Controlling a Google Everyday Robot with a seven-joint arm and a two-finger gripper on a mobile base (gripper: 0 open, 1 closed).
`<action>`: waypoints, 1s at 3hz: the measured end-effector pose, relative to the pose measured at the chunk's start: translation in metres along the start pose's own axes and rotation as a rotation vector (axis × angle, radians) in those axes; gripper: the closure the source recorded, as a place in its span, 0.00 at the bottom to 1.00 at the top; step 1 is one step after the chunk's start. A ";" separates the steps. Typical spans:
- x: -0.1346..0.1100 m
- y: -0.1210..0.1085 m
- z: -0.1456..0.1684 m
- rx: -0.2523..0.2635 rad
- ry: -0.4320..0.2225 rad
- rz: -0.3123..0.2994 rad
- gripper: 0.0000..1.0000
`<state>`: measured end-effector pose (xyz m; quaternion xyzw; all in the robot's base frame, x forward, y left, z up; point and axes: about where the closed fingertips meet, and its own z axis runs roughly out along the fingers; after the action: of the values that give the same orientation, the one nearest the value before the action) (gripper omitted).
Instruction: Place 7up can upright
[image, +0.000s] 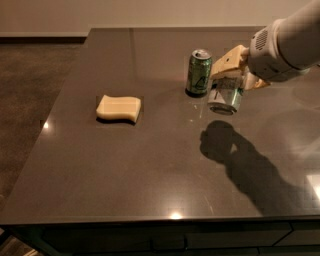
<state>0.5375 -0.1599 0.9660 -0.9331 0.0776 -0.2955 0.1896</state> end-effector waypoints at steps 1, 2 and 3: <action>0.002 -0.003 -0.014 0.073 0.058 -0.105 1.00; -0.003 -0.004 -0.026 0.096 0.108 -0.238 1.00; -0.003 -0.004 -0.030 0.088 0.118 -0.332 1.00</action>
Offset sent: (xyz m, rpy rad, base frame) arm -0.0300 -0.0071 0.0210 -0.3080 -0.3968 0.4983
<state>0.5180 -0.1645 0.9883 -0.9050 -0.0793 -0.3801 0.1738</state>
